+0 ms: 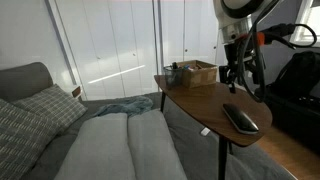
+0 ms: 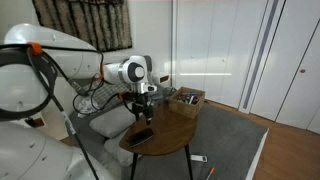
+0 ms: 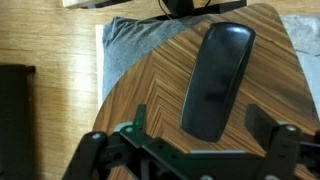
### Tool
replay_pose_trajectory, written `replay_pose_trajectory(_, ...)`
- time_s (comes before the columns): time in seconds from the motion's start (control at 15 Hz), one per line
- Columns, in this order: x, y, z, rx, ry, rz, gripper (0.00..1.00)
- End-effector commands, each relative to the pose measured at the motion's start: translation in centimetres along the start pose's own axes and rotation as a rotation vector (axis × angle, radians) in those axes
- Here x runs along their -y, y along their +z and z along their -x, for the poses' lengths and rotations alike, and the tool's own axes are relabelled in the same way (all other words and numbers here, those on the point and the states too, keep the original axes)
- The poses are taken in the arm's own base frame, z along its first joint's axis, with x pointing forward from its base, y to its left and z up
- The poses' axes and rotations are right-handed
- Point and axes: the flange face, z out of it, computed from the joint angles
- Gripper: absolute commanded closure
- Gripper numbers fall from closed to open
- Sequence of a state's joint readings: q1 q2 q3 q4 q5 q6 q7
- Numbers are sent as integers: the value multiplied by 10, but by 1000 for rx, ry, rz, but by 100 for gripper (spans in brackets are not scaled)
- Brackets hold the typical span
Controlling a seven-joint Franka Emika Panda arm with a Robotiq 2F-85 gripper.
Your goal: Remove the pair of glasses from the desktop pen and pencil storage basket and put it in the box
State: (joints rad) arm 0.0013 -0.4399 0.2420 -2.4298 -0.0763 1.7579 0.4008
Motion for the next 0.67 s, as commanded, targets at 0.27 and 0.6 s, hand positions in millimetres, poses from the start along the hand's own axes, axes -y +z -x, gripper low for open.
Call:
replay_pose_trajectory(0.27, 0, 0, 0, 0, 0, 0, 0)
replay_pose_trajectory(0.6, -15, -19, -3, -49, 93, -22, 0)
